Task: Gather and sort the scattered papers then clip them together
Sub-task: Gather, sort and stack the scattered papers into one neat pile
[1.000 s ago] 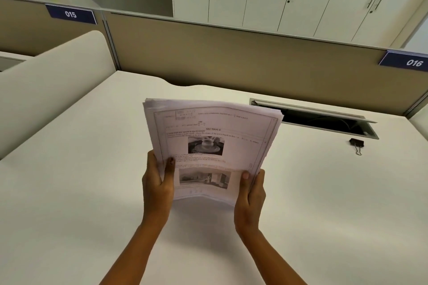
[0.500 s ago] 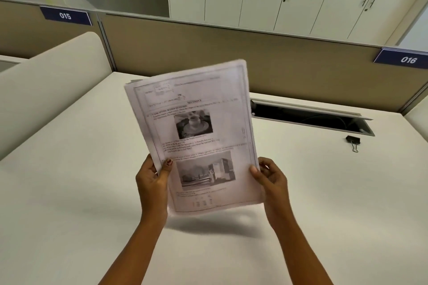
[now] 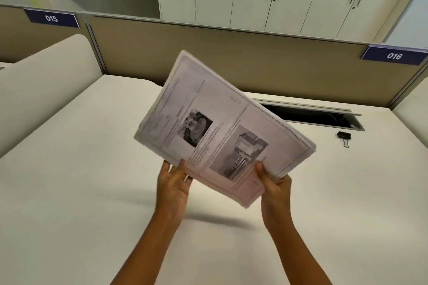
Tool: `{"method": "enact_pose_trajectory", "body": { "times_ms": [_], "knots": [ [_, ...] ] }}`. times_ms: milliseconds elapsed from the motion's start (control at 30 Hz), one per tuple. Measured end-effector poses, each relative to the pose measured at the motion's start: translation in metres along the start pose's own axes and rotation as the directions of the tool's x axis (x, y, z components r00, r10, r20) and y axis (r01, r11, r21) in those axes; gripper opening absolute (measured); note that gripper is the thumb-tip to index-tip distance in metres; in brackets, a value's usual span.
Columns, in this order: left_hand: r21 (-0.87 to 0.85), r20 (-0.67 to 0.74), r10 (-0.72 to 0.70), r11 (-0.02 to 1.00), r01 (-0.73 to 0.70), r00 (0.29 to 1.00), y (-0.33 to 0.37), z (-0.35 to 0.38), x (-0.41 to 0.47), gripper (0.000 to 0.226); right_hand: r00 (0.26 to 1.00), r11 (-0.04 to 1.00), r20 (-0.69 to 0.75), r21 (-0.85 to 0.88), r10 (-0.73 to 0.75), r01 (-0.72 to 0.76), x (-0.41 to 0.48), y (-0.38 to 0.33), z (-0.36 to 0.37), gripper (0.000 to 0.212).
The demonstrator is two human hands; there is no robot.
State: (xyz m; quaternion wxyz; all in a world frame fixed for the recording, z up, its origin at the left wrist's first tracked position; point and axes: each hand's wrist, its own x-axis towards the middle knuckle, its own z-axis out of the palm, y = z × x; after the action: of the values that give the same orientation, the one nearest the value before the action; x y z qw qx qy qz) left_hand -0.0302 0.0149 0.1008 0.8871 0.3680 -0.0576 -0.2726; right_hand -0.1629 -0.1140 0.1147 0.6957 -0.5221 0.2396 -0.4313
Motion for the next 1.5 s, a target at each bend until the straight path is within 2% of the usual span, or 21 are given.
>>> {"method": "enact_pose_trajectory", "body": {
  "times_ms": [100,167,233,300,400,467,500,533,567,667,733,967,1133,1233,1367,1500],
  "knots": [
    [-0.093,-0.085,0.016,0.995,-0.024,0.996,0.02,-0.024,0.013,0.039,0.998,0.994,-0.025,-0.102,-0.05,0.047,0.007,-0.008,-0.016,0.023],
    [-0.022,-0.117,0.059,0.998,-0.062,0.991,0.029,-0.037,0.016,0.033,0.997,0.988,-0.034,-0.139,-0.065,0.06,0.009,-0.011,-0.023,0.019],
    [0.116,-0.119,0.091,0.99,-0.077,0.989,0.033,-0.043,0.014,0.029,0.996,0.985,-0.049,-0.162,-0.07,0.062,0.011,-0.009,-0.029,0.014],
    [0.316,-0.079,0.147,0.942,-0.115,0.986,0.033,-0.045,0.011,0.025,0.994,0.98,-0.065,-0.184,-0.089,0.076,0.011,-0.005,-0.032,0.018],
    [0.618,0.006,0.237,0.763,-0.19,0.971,0.027,-0.044,0.008,0.025,0.992,0.968,-0.07,-0.234,-0.103,0.084,0.01,0.006,-0.036,0.021],
    [0.697,0.011,0.255,0.692,-0.19,0.967,0.021,-0.046,0.007,0.024,0.993,0.97,-0.099,-0.239,-0.062,0.037,0.008,0.013,-0.039,0.027],
    [0.717,0.007,0.259,0.672,-0.185,0.966,0.018,-0.047,0.006,0.023,0.994,0.972,-0.107,-0.235,-0.038,0.012,0.007,0.017,-0.042,0.041],
    [0.732,0.003,0.262,0.657,-0.181,0.965,0.016,-0.048,0.006,0.022,0.994,0.97,-0.109,-0.244,-0.013,-0.014,0.007,0.021,-0.045,0.052],
    [0.744,-0.001,0.262,0.645,-0.175,0.965,0.014,-0.05,0.006,0.021,0.994,0.967,-0.108,-0.256,-0.009,-0.019,0.006,0.025,-0.047,0.051],
    [0.784,-0.009,0.252,0.602,-0.149,0.968,0.008,-0.057,0.007,0.018,0.992,0.966,-0.123,-0.257,-0.011,-0.021,0.004,0.033,-0.053,0.022],
    [0.815,-0.01,0.266,0.561,-0.146,0.964,0.005,-0.059,0.009,0.014,0.989,0.966,-0.144,-0.259,-0.02,-0.018,0.003,0.037,-0.053,0.013],
    [0.791,0.022,0.422,0.547,-0.274,0.907,0.015,-0.032,0.007,0.007,0.974,0.967,-0.173,-0.233,-0.146,0.103,0.011,0.02,-0.041,0.037],
    [0.777,0.013,0.448,0.558,-0.291,0.894,0.016,-0.025,0.011,0.021,0.968,0.935,-0.132,-0.315,-0.212,0.162,0.008,0.021,-0.038,0.023],
    [0.76,-0.015,0.412,0.597,-0.258,0.911,0.012,-0.025,0.012,0.024,0.971,0.945,-0.139,-0.292,-0.192,0.145,0.003,0.03,-0.038,0.011],
    [0.762,-0.035,0.419,0.599,-0.247,0.907,0.006,-0.023,0.011,0.021,0.966,0.952,-0.197,-0.288,-0.165,0.103,-0.001,0.037,-0.034,0.017],
    [0.757,-0.033,0.488,0.582,-0.297,0.872,0.008,-0.02,0.009,0.019,0.951,0.953,-0.225,-0.264,-0.213,0.151,-0.001,0.032,-0.033,0.021]
  ]
}}
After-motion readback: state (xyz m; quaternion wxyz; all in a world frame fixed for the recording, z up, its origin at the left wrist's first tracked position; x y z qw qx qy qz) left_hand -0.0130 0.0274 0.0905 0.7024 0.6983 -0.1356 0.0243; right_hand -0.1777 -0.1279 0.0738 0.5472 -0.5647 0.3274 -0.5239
